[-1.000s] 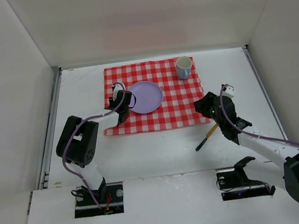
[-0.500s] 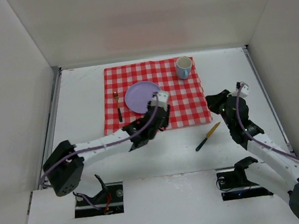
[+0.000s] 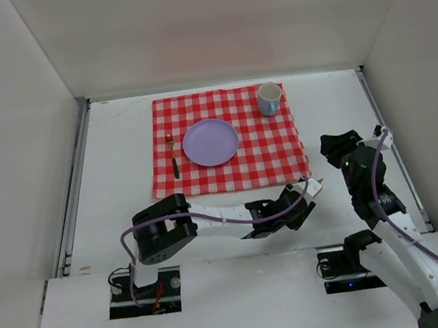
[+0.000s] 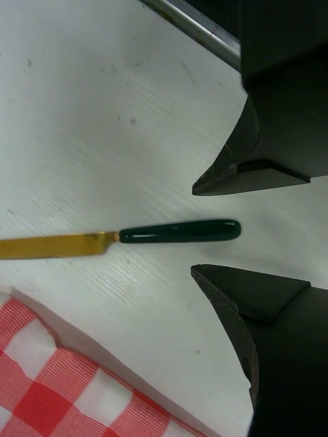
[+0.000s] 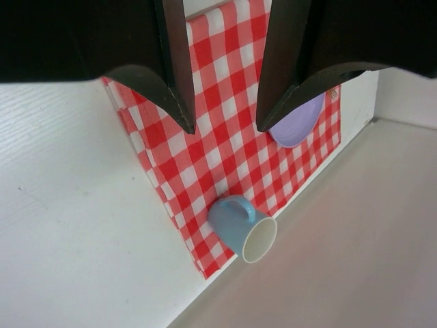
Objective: Set the dinner table for one person
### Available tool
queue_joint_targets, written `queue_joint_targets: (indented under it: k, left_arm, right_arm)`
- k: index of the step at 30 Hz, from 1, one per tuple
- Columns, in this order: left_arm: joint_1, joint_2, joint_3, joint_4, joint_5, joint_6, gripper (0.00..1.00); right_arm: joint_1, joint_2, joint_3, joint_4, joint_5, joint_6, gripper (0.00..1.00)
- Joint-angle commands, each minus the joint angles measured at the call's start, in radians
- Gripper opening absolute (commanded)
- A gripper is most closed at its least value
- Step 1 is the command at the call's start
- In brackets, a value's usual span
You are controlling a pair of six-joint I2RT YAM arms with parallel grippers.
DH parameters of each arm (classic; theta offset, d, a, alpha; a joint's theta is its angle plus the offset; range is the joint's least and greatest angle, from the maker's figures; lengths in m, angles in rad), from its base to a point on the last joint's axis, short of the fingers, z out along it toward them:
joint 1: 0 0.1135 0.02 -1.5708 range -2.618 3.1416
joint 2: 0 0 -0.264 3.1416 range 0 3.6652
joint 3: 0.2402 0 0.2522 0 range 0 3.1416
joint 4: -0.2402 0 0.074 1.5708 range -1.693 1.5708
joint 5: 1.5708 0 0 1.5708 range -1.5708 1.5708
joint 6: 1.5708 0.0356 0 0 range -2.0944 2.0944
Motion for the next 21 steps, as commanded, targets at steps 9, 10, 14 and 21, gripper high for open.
queue_joint_targets:
  k: [9,10,14,21]
  left_arm:
    - [0.01,0.107,0.103,0.039,0.007,0.035,0.42]
    - [0.01,0.116,0.107,0.036,0.001,0.036,0.42]
    - [0.008,0.133,0.106,0.033,-0.02,0.038,0.37]
    - [-0.008,0.107,0.054,0.034,-0.008,0.015,0.08]
  right_arm:
    - [-0.02,0.006,0.037,-0.01,-0.008,0.017,0.46]
    - [-0.02,0.001,0.037,-0.012,-0.008,0.017,0.46]
    - [-0.02,0.006,0.034,-0.006,-0.011,0.02,0.46]
    - [-0.036,0.013,0.042,-0.001,-0.021,0.02,0.46]
